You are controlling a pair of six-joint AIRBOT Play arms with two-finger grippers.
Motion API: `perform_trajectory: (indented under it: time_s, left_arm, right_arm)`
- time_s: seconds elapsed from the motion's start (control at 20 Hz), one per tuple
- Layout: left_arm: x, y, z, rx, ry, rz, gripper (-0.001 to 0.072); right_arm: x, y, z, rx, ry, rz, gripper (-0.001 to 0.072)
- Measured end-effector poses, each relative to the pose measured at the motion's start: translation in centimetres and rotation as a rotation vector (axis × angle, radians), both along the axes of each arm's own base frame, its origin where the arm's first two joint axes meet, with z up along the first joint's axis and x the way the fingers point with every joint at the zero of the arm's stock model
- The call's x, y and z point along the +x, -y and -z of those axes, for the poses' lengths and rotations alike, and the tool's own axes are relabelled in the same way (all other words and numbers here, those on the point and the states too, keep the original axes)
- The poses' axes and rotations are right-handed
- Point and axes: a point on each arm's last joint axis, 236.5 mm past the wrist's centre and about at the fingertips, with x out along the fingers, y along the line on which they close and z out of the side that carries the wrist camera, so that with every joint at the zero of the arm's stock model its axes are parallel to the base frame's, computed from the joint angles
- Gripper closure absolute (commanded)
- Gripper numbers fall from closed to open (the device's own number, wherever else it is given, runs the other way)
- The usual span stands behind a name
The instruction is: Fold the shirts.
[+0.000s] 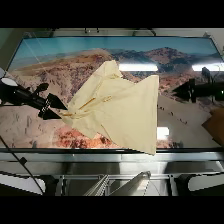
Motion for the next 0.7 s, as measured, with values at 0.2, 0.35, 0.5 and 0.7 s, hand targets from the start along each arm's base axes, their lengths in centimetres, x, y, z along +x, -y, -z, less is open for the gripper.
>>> perform_trajectory:
  time_s: [0.2,0.35,0.5,0.7]
  left_arm:
    - [-2.7,-0.7,2.0,0.010,-0.054,-0.110,-0.0007]
    - [-3.7,-0.1,3.9,0.030,-0.073,-0.159,-0.0007]
    - [-3.2,0.8,5.6,0.075,-0.044,-0.185,-0.0007]
    - [-0.6,2.7,6.3,0.092,0.032,-0.249,0.0071]
  right_arm:
    - [-8.1,-2.1,2.9,-0.030,-0.151,0.132,0.0275]
    - [-13.4,-3.9,5.1,-0.050,-0.232,0.216,0.0251]
    - [-17.4,-5.7,6.7,-0.050,-0.286,0.243,0.0251]
    - [-20.3,-7.3,7.5,-0.038,-0.311,0.218,0.0252]
